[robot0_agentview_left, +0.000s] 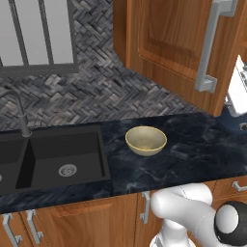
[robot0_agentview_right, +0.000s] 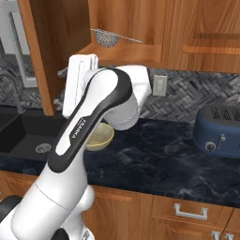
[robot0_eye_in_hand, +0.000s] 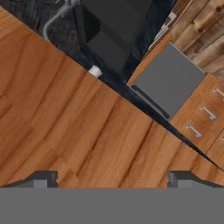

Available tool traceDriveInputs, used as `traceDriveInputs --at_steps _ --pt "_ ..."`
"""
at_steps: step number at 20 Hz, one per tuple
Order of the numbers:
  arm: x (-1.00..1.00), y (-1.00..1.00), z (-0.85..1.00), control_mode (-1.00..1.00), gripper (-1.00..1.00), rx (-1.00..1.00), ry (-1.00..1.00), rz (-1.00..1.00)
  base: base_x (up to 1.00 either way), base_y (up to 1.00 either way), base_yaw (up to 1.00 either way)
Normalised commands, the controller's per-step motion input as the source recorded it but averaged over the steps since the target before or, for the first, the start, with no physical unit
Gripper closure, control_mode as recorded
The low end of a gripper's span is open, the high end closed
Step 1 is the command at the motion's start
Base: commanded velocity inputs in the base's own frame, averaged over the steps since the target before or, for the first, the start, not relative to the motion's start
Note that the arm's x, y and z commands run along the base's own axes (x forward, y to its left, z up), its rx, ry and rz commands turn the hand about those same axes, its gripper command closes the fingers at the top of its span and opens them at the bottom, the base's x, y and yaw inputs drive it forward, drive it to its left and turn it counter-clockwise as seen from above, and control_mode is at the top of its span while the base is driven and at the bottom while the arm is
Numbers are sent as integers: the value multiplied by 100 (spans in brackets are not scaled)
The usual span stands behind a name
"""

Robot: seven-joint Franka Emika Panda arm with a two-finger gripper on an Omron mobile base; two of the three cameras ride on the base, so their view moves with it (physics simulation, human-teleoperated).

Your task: Open the cabinet and setup a tea strainer by placing it in the bowl upright.

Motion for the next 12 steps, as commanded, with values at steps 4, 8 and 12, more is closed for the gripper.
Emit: traceDriveInputs --at_steps 4,8,12 --pt "-13 73 0 -100 -100 0 0 0 0 0 0" --pt "-24 72 0 -100 -100 0 0 3 0 0 0" --pt "-19 71 0 -100 -100 0 0 2 0 0 0"
